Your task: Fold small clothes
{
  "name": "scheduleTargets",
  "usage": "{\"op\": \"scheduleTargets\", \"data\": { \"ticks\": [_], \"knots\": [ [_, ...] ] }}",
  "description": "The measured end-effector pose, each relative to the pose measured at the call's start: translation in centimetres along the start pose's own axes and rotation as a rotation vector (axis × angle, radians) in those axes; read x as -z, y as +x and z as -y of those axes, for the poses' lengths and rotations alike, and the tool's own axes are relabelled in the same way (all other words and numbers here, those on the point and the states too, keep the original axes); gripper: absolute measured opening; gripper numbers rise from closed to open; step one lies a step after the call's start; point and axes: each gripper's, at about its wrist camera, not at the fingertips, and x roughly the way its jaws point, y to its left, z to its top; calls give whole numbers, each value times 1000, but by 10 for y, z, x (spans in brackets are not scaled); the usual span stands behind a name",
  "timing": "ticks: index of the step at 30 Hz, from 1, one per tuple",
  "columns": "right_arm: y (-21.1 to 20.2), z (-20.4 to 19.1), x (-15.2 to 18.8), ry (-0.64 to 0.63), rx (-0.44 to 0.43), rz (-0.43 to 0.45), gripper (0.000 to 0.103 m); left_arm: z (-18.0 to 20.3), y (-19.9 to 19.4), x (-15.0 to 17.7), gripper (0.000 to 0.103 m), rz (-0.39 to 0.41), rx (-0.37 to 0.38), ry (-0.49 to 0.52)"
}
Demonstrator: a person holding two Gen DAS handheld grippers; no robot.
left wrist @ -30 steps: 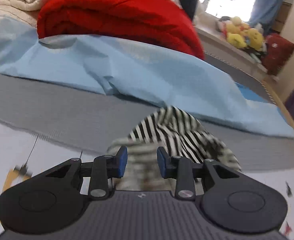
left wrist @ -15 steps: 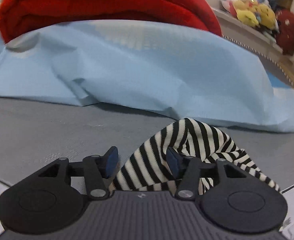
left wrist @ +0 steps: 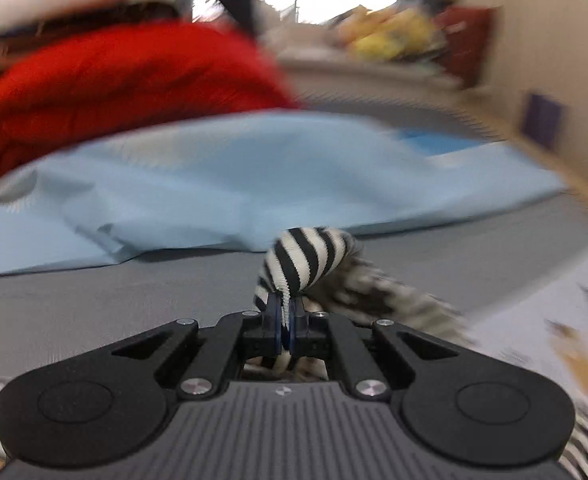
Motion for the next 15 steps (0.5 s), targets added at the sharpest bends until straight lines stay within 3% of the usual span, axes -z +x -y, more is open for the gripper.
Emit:
{"op": "scheduleTargets", "data": {
  "ticks": [3, 6, 9, 11, 12, 13, 15],
  "knots": [
    [-7, 4, -4, 10, 7, 27, 10, 41, -99, 44, 3, 72, 95, 88],
    [-12, 9, -6, 26, 12, 47, 10, 64, -189, 98, 3, 73, 195, 84],
    [-17, 13, -6, 48, 6, 59, 10, 84, -247, 145, 4, -53, 321, 132],
    [-20, 12, -6, 38, 2, 73, 10, 98, -268, 171, 6, -136, 345, 253],
    [-21, 11, -6, 33, -1, 83, 10, 98, -272, 179, 6, -176, 350, 267],
    [-21, 10, -5, 31, -2, 88, 10, 91, -273, 183, 9, -201, 348, 228],
    [-20, 9, -5, 33, -9, 90, 10, 60, -272, 177, 25, -163, 343, 22]
  ]
}}
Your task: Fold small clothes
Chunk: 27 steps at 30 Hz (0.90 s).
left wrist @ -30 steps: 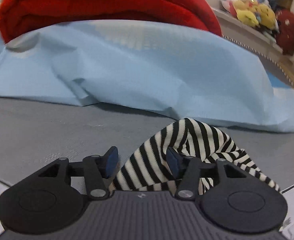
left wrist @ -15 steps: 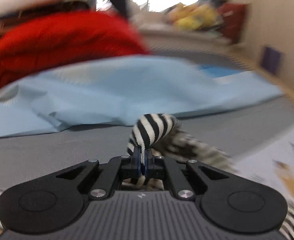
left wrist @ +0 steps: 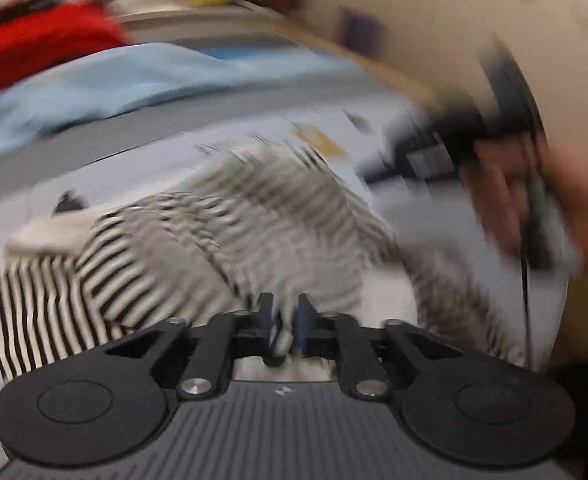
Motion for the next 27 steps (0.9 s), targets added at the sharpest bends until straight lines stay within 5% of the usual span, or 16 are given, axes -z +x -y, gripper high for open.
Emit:
{"op": "scheduleTargets", "data": {
  "ticks": [2, 5, 9, 11, 16, 22, 24, 25, 26, 27],
  "knots": [
    [3, 1, 0, 16, -5, -3, 10, -36, 1, -6, 28, 47, -1, -238],
    [9, 1, 3, 26, 8, -8, 10, -78, 19, -3, 29, 6, -83, -519],
    [23, 4, 7, 31, 62, -37, 16, -111, 45, 7, 30, -111, -95, -714],
    [31, 7, 9, 38, 88, -64, 24, -123, 54, 13, 42, -138, -75, -771],
    [57, 14, 22, 94, 97, -187, 27, -136, 66, 20, 46, -170, -106, -820],
    [63, 6, 32, 39, 156, -184, 27, -126, 68, 19, 44, -177, -81, -839],
    [63, 3, 33, 21, 157, -183, 26, -121, 67, 16, 30, -165, -91, -829],
    [63, 1, 33, 11, 154, -180, 22, -119, 66, 13, 11, -151, -108, -810],
    [63, -1, 32, 6, 149, -173, 4, -118, 63, 9, 2, -129, -125, -781],
    [62, -2, 31, 3, 144, -167, 0, -115, 60, 4, 2, -101, -145, -755]
  ]
}}
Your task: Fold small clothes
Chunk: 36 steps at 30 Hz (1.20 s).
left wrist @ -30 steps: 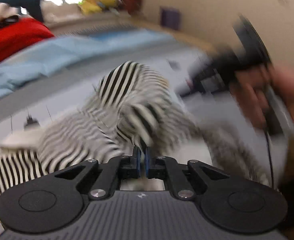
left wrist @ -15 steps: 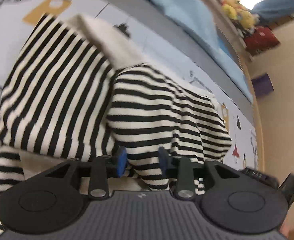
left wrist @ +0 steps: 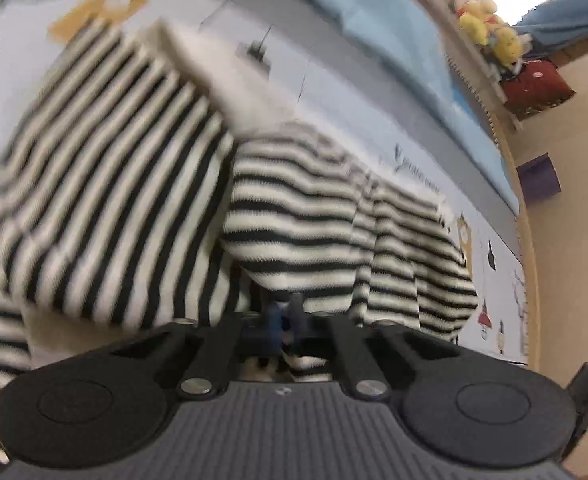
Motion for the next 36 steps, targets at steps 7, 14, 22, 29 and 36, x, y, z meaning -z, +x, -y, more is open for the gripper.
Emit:
{"op": "scheduleTargets", "data": {
  "ticks": [7, 14, 22, 29, 36],
  "knots": [
    [-55, -16, -6, 25, -491, 223, 0, 5, -86, -16, 0, 442, 215, 92],
    [-40, -17, -4, -34, -333, 86, 1, -20, -55, -19, 1, 159, 188, 0],
    [-15, 3, -6, 46, -99, 62, 56, -34, -35, -21, 57, 83, 136, -108],
    [8, -10, 3, 26, -102, 6, 35, -23, -16, -24, 55, 59, 121, -127],
    [-5, -28, 2, -36, -208, 52, 2, -8, -18, -21, 1, 96, 92, -35]
  ]
}}
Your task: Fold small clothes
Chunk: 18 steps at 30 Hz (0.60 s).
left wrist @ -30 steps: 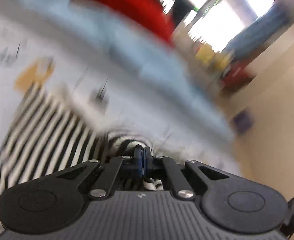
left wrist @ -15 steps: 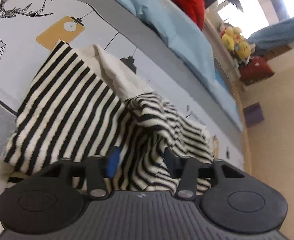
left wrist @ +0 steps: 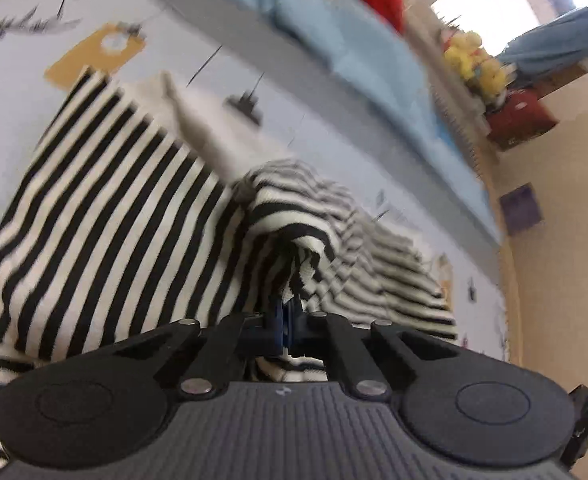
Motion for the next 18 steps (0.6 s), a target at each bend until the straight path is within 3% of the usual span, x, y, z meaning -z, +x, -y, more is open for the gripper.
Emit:
{"op": "scheduleTargets", "data": {
  "ticks": [2, 4, 6, 7, 8, 10, 12, 13, 15, 18],
  "knots": [
    [-12, 2, -6, 60, -139, 52, 1, 4, -28, -6, 1, 162, 124, 4],
    [-35, 8, -12, 142, -320, 174, 1, 11, -58, -10, 1, 314, 229, 54],
    [-60, 16, -16, 200, -474, 314, 1, 17, -75, -9, 1, 366, 255, 123],
    [-66, 18, -18, 206, -492, 342, 1, 17, -75, -8, 1, 342, 242, 144],
    [-68, 20, -19, 207, -482, 345, 1, 15, -72, -7, 1, 305, 216, 151],
    [-57, 25, -20, 204, -376, 249, 1, 7, -59, -5, 1, 186, 122, 147],
    [-36, 34, -15, 209, -205, 90, 1, -6, -41, 1, 1, -2, -7, 150],
    [-23, 41, -10, 212, -112, -18, 1, -14, -34, 3, 1, -50, -53, 146],
    [-4, 50, 2, 203, -2, -168, 1, -31, -25, 6, 1, -144, -95, 121],
    [-4, 43, 6, 129, 39, -206, 3, -38, -21, 8, 1, -226, -107, 185]
  ]
}}
